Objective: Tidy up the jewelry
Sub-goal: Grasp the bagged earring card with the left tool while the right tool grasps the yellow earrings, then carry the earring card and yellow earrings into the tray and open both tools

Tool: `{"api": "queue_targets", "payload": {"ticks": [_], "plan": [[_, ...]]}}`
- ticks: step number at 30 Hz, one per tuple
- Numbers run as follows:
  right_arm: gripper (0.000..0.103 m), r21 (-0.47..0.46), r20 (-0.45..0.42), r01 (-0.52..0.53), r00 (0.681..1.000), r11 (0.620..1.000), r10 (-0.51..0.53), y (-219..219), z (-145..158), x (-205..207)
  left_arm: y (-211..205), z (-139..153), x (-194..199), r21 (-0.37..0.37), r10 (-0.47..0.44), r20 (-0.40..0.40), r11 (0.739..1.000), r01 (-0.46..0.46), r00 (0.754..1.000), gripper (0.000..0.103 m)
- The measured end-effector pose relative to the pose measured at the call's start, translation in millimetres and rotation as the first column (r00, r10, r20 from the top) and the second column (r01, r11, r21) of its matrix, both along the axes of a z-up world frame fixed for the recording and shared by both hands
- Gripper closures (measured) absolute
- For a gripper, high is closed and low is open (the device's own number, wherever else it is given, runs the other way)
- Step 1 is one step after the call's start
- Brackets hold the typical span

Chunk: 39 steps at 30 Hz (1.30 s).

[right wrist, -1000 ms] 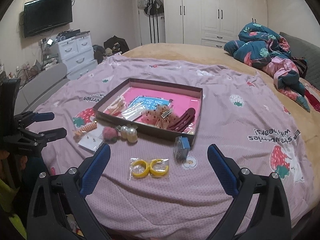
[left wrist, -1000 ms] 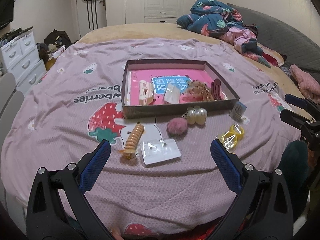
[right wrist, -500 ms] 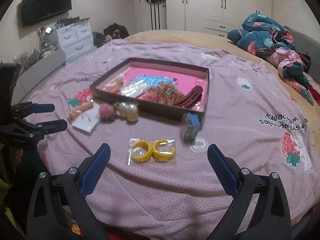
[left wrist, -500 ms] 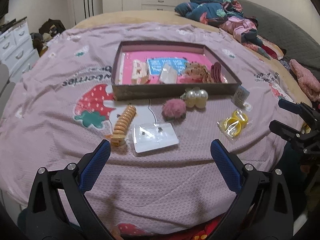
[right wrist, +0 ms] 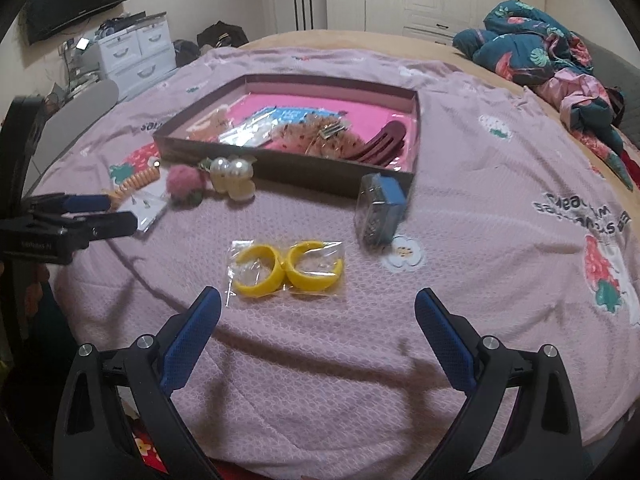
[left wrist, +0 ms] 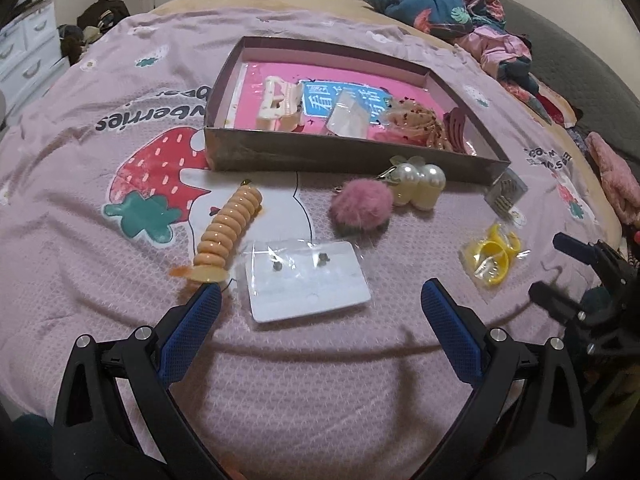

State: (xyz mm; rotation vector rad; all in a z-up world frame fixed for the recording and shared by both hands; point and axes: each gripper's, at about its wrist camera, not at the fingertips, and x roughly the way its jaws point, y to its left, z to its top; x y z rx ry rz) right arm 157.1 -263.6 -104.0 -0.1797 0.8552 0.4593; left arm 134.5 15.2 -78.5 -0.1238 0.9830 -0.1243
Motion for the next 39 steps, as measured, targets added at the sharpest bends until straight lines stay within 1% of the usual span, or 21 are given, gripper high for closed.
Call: {"api": "queue_targets", "payload": {"ticks": [5, 9, 11, 15, 16, 18, 23, 31, 34, 39], "plan": [[0.006, -0.010, -0.037, -0.026, 0.999, 1.000, 0.025, 15, -14, 11, -1, -7, 7, 0.001, 0.004, -0.015, 1.000, -0.004, 1.000, 0.010], [0.006, -0.023, -0.046, -0.025, 0.999, 0.999, 0.024, 27, -21, 21, -5, -12, 12, 0.016, -0.001, -0.027, 1.000, 0.001, 1.000, 0.015], [0.006, -0.025, -0.052, -0.020, 0.998, 0.999, 0.019, 30, -23, 26, -6, -13, 13, 0.026, -0.002, -0.027, 1.000, 0.003, 1.000, 0.019], [0.006, -0.027, -0.038, -0.020, 0.999, 0.999, 0.019, 33, -28, 28, -7, -13, 13, 0.038, -0.004, -0.021, 0.999, 0.005, 1.000, 0.033], [0.012, -0.035, -0.028, -0.028, 0.999, 0.999, 0.027, 34, -28, 27, -6, -13, 14, 0.041, -0.002, -0.021, 0.999, 0.003, 1.000, 0.038], [0.021, -0.047, -0.012, -0.042, 0.999, 0.998, 0.041, 35, -27, 24, -6, -13, 14, 0.050, -0.001, -0.019, 0.999, 0.002, 1.000, 0.041], [0.023, -0.042, 0.004, -0.052, 0.999, 0.998, 0.052, 33, -26, 19, -9, -12, 11, 0.062, -0.021, -0.012, 0.998, 0.021, 1.000, 0.044], [0.023, -0.001, -0.008, -0.077, 0.997, 0.997, 0.077, 25, -19, 3, -12, -7, 0, 0.041, -0.047, 0.000, 0.998, 0.047, 0.999, 0.044], [0.023, 0.015, -0.010, -0.081, 0.997, 0.997, 0.081, 24, -15, -2, -13, -2, -6, 0.045, -0.050, 0.014, 0.998, 0.049, 0.999, 0.044], [0.023, 0.034, 0.004, -0.090, 0.996, 0.995, 0.090, 23, -4, -8, -9, 14, -14, 0.050, -0.036, 0.062, 0.998, 0.033, 0.997, 0.044]]}}
